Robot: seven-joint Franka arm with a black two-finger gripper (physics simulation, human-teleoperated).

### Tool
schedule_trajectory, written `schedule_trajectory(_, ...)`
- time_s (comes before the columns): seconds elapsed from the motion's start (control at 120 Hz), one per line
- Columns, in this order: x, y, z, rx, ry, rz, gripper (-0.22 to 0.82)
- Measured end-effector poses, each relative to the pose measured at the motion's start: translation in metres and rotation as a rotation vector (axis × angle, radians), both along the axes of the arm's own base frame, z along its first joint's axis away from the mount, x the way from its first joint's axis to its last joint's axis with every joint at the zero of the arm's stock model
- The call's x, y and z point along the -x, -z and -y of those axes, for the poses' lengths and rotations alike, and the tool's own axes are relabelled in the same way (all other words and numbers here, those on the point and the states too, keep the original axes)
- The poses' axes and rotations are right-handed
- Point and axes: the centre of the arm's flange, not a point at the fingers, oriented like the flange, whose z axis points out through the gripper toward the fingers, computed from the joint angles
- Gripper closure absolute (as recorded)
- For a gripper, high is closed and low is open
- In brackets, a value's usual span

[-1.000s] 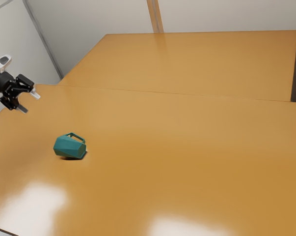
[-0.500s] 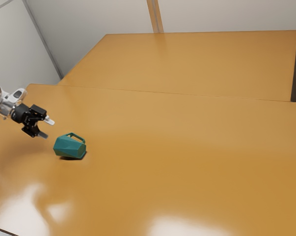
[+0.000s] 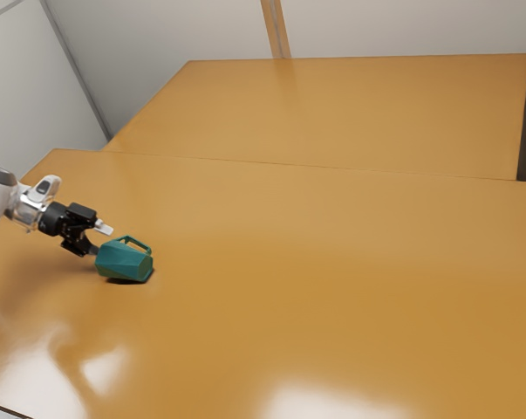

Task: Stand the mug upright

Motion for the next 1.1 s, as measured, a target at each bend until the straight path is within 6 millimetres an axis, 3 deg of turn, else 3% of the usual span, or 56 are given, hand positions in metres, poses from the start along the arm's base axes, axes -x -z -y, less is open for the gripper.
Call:
schedule_trajectory(0.083,-0.002,0.002,0.006,0.009,0.015,0.016,0.04)
schedule_trajectory(0.233,0.001,0.010,0.013,0.040,0.016,0.030,0.41)
schedule_trajectory(0.333,0.000,0.006,0.013,0.047,0.012,0.057,0.58)
schedule_trajectory(0.458,-0.002,0.001,0.015,0.059,0.015,0.082,0.69)
schedule_trajectory(0.608,-0.007,-0.006,0.022,0.068,0.033,0.109,0.74)
schedule_trajectory(0.708,-0.007,-0.027,0.024,0.055,0.042,0.144,0.76)
schedule_trajectory(0.808,-0.009,-0.058,0.038,0.032,0.068,0.179,0.77)
schedule_trajectory(0.925,-0.022,-0.107,0.075,-0.072,0.163,0.207,0.78)
schedule_trajectory(1.008,-0.033,-0.140,0.113,-0.195,0.264,0.208,0.78)
schedule_trajectory(1.1,-0.047,-0.155,0.153,-0.340,0.365,0.190,0.79)
